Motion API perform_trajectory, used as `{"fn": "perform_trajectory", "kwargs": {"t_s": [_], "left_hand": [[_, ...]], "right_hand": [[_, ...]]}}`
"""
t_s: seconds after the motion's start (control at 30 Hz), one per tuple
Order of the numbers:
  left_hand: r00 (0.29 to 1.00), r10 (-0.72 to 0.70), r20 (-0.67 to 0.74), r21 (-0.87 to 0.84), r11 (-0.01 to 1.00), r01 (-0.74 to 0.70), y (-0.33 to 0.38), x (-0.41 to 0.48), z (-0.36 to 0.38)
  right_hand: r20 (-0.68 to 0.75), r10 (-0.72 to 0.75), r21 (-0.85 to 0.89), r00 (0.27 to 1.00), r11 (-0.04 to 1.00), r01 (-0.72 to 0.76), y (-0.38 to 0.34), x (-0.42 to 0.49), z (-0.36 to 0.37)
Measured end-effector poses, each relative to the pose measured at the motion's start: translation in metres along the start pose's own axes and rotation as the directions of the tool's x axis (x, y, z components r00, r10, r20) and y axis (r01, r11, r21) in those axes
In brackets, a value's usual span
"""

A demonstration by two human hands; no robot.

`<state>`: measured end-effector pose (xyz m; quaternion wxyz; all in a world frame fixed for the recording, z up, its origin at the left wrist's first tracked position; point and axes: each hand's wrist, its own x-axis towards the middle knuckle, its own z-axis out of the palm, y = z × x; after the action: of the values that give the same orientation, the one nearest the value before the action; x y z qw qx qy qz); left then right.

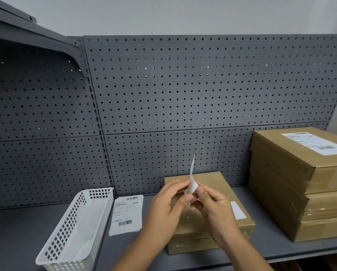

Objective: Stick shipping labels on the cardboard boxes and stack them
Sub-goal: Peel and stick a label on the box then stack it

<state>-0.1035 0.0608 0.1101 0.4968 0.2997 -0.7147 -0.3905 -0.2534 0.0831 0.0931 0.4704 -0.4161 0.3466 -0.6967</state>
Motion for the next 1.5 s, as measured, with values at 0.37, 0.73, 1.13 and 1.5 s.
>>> {"fn": "perform_trajectory", "kwargs": {"t_s": [0.37,0.73,1.13,1.5], "left_hand": [[1.0,-0.001,-0.014,0.01,1.0,0.001,0.004,0.003,0.002],[1.0,0.01,-0.007,0.023,1.0,-0.01,0.005,0.003,0.006],[0.999,0.05,0.008,0.177,0.983,-0.051,-0.001,0.006,0.007],[0.998,0.068,0.015,0.206,0.976,-0.07,0.002,0.002,0.015]], "right_hand": [[-0.097,-0.054,-0.021,0.994,0.998,0.052,0.007,0.003,0.001],[-0.128,-0.051,0.009,0.99,0.999,0.053,0.004,0.007,0.003],[-0.095,-0.043,0.013,0.995,0.999,0.044,-0.005,0.004,0.003],[-0.084,-0.103,-0.141,0.991,0.986,0.091,-0.008,0.003,0.002]]}}
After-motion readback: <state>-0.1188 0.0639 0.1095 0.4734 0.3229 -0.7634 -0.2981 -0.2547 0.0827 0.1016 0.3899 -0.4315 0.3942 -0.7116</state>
